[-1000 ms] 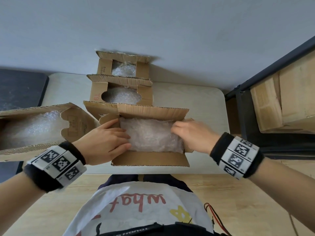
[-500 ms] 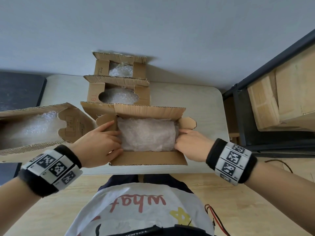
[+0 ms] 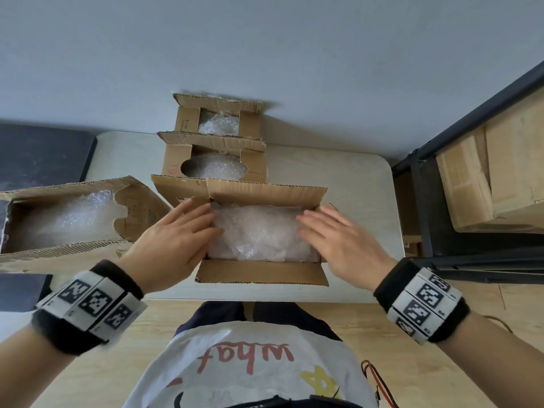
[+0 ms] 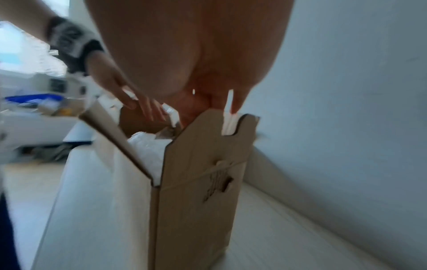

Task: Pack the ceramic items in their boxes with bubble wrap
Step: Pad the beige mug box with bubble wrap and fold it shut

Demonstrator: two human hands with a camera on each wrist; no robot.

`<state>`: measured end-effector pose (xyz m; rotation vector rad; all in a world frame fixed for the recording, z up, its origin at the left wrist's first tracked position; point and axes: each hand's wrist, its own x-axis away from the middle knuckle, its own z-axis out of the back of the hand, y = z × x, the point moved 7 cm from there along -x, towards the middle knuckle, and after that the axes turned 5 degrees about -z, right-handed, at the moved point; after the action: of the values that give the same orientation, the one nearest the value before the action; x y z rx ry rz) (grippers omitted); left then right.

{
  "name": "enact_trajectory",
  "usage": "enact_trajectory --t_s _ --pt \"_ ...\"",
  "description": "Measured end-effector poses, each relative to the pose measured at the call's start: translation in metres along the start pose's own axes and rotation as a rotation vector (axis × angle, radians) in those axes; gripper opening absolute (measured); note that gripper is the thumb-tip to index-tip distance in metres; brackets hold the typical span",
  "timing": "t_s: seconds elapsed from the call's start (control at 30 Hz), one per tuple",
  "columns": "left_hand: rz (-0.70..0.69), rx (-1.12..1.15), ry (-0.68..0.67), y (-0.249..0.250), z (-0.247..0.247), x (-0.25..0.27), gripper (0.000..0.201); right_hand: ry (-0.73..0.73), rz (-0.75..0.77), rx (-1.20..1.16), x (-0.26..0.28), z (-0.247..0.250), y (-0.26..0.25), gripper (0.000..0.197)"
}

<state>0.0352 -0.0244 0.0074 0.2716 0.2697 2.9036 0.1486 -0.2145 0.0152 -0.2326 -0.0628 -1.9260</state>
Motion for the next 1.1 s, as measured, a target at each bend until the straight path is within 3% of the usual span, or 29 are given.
enact_trajectory --t_s 0.07,0.13,0.23,0.33,0.43,0.57,0.7,0.9,1.0,1.1 --pt "0.112 0.101 0.177 -0.005 0.015 0.014 0.044 0.227 -0.138 -0.169 0.013 0.015 0.021 0.046" --pt "0.248 0.191 0.321 -0.011 0.024 0.028 0.038 0.331 -0.326 -0.346 0.029 0.014 0.044 0.049" --pt "0.489 0.422 0.435 -0.022 0.016 0.044 0.039 0.263 -0.527 -0.496 0.045 -0.011 0.063 0.054" --pt "0.657 0.693 0.396 -0.027 -0.015 0.051 0.056 0.144 -0.483 -0.563 0.049 -0.037 0.055 0.064" --pt "0.597 0.931 0.248 -0.023 -0.039 0.046 0.074 0.057 -0.359 -0.54 0.047 -0.053 0.038 0.078" --pt "0.418 0.73 -0.022 -0.016 -0.055 0.046 0.085 0.021 -0.279 -0.421 0.046 -0.061 0.032 0.086" --pt "0.251 0.533 0.016 -0.012 -0.056 0.041 0.091 -0.007 -0.243 -0.272 0.045 -0.069 0.034 0.085" --pt "0.246 0.311 -0.057 -0.013 -0.062 0.037 0.089 -0.04 -0.223 -0.235 0.041 -0.074 0.037 0.082" --pt "0.301 0.338 -0.001 -0.013 -0.058 0.032 0.078 -0.013 -0.211 -0.33 0.036 -0.068 0.039 0.075" --pt "0.369 0.426 0.18 -0.017 -0.043 0.026 0.05 0.03 -0.303 -0.625 0.031 -0.06 0.046 0.067"
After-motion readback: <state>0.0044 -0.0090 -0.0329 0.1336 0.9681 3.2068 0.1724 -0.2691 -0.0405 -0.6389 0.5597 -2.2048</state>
